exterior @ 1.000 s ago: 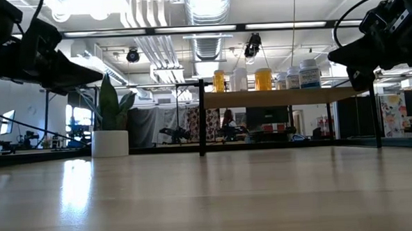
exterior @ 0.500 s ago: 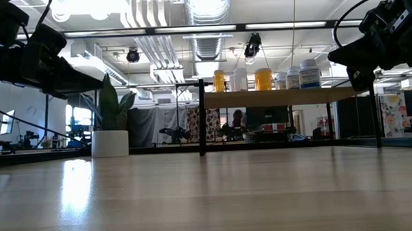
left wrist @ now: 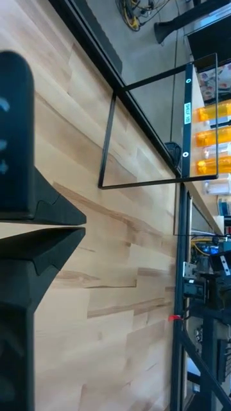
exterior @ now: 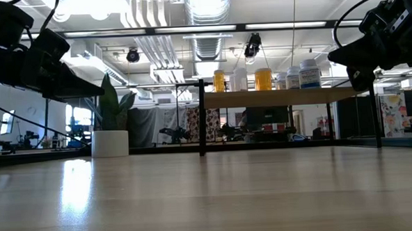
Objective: Pick and place medicine bottles onto shelf by color
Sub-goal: Return to Home Position
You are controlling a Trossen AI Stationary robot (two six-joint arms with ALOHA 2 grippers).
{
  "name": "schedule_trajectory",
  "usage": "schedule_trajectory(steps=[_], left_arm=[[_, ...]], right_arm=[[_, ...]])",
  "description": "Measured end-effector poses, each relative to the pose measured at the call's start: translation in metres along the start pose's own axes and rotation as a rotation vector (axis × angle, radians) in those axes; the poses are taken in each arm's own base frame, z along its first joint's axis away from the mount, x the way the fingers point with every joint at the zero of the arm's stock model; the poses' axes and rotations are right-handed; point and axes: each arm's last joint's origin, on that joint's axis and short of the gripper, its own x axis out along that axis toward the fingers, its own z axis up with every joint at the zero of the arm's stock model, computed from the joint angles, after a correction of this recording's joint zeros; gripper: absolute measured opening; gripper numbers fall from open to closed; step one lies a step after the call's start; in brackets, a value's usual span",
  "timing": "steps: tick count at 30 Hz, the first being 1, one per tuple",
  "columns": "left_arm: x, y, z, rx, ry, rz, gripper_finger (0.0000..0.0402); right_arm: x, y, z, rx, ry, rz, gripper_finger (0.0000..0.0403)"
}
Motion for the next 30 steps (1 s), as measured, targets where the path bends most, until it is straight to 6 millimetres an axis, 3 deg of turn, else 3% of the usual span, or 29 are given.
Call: schedule_trajectory(steps=[30], left_arm=[[0.003, -0.0008, -0.0036, 0.012, 0.044, 0.0, 0.0]], right_arm=[[0.0, 0.0, 0.0001, 0.0, -0.001, 0.0, 0.0009]])
